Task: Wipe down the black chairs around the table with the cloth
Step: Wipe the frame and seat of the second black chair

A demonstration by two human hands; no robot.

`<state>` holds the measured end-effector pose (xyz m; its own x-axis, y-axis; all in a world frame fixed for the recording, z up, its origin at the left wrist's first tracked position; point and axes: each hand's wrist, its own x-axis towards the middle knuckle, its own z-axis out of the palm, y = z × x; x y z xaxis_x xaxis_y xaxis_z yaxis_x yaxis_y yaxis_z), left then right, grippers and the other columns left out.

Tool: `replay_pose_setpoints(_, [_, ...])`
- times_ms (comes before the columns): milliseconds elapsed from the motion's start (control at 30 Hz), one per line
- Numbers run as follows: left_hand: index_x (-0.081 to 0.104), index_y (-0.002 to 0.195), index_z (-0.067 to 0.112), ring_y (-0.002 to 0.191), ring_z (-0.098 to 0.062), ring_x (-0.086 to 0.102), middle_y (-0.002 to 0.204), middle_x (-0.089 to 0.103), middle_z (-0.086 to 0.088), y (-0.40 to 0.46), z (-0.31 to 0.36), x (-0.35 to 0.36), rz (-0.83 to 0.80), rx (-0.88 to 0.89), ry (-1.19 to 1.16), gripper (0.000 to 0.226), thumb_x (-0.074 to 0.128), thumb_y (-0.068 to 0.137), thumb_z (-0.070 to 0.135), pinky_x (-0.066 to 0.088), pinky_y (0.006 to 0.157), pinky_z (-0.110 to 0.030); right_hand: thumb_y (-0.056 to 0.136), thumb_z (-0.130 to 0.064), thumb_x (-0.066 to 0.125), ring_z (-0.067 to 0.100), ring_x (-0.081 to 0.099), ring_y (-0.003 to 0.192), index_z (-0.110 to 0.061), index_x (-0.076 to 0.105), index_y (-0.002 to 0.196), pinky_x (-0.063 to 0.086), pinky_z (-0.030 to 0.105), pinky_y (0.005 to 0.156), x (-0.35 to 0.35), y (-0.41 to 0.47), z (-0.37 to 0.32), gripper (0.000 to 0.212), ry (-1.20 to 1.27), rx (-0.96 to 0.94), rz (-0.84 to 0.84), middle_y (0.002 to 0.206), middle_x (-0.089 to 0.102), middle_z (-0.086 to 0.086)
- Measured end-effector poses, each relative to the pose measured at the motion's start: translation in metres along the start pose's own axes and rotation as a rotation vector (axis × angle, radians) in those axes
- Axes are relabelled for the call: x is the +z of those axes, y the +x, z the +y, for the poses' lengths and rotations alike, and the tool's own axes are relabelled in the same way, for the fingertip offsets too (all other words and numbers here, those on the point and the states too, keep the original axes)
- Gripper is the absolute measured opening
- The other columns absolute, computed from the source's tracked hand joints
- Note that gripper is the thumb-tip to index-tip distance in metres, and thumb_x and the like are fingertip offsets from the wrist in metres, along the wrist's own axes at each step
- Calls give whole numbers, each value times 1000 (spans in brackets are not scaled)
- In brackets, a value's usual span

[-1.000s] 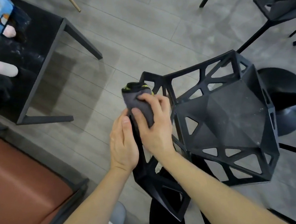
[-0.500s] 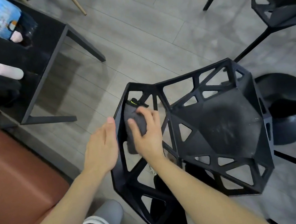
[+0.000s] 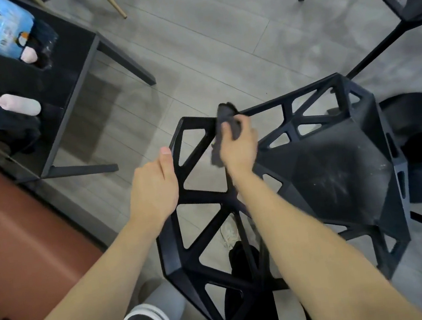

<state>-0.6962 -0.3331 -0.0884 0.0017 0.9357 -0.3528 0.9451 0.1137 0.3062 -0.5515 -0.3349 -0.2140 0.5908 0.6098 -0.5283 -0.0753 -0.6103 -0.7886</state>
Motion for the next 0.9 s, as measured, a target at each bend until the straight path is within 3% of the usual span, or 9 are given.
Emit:
replay_pose_setpoints(67, [69,81,-5,78,-43,62,69,64,-21,-1,-1,0,-1,1,5,84,14,115,48,52,84,-55,107,-41,59,19,61,108,-28,58,133,41,20,84,-6,18,-6,30,56,65,87,129,53,3])
replay_pose_setpoints(133, [55,65,0,73,-43,60,63,59,-19,-1,1,-1,8,11,-6,77,19,117,42,50,78,-53,105,-40,61,6,57,105,-29,60,131,38,3,80,-1,-9,-21,28,106,-129,42,127,56,-1])
replay_pose_setpoints(200, [48,60,7,74,-44,59,62,58,-16,0,0,-1,10,17,-8,71,21,118,39,43,74,-46,104,-41,62,3,57,106,-32,59,130,37,-2,81,9,-41,-20,28,58,-321,-75,126,56,-4])
replay_pose_setpoints(367, [48,61,3,67,-39,56,58,54,-16,-3,4,-1,39,19,6,72,21,117,39,41,70,-45,105,-36,63,14,58,106,-31,59,127,45,27,86,-9,20,12,23,-107,-93,-47,126,58,0])
replay_pose_setpoints(500, [46,59,8,63,-40,57,55,51,-14,-3,5,-1,37,50,18,70,21,118,38,47,68,-47,106,-37,61,7,53,111,-31,60,134,42,20,87,-13,11,37,29,-132,-227,-84,135,57,-3])
replay_pose_setpoints(600, [44,58,13,59,-41,58,52,51,-13,-3,4,0,39,52,20,69,20,117,39,54,69,-51,106,-39,60,14,56,118,-31,55,141,46,34,96,-23,-43,104,36,-208,-82,-217,136,57,1])
replay_pose_setpoints(700, [44,57,15,54,-37,57,49,49,-10,-2,1,1,45,67,14,69,20,118,39,55,64,-50,103,-41,64,22,63,115,-36,60,127,47,35,91,-54,-73,139,24,-331,-59,-348,122,63,-3])
replay_pose_setpoints(800, [43,58,16,49,-32,53,48,47,-8,0,-3,3,45,98,30,68,20,118,39,52,60,-46,103,-41,65,14,62,117,-35,64,125,50,39,105,-43,-12,97,24,-199,-104,-173,125,68,-6])
replay_pose_setpoints(900, [44,58,12,54,-33,54,51,50,-12,0,-2,3,45,88,39,70,18,117,40,46,65,-45,102,-46,64,6,58,118,-35,65,133,45,20,100,-11,37,23,33,-38,-196,-56,131,65,-8])
